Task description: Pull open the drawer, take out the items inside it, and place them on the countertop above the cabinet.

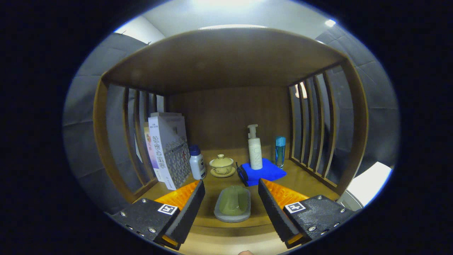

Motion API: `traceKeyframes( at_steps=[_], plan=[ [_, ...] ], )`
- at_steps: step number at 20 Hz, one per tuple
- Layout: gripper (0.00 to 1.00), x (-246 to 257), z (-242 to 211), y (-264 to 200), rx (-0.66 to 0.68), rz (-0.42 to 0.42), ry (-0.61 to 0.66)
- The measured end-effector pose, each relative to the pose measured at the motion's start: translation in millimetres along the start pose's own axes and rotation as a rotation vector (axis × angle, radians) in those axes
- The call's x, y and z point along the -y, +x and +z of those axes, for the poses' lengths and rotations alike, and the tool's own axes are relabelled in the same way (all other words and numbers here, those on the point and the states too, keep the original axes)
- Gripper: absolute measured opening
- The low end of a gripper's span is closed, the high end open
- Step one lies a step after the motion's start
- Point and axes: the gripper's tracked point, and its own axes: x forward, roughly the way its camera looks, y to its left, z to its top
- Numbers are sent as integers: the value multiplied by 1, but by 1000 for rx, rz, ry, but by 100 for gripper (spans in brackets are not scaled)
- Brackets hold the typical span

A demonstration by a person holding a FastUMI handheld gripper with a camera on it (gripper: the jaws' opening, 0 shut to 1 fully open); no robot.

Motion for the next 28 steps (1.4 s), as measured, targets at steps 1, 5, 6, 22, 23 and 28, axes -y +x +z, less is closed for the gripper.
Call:
traceKeyframes(
  at_steps=[1,5,6,22,23,28],
  plan=[
    [94,0,1,-10,11,7,2],
    [94,4,0,-43,44,15,3],
    [94,6,-1,-51,52,11,5],
    [94,14,-40,-169,156,10,-55],
    [94,14,-43,-176,162,12,-56],
    [94,15,-73,-204,158,16,-73]
  ],
)
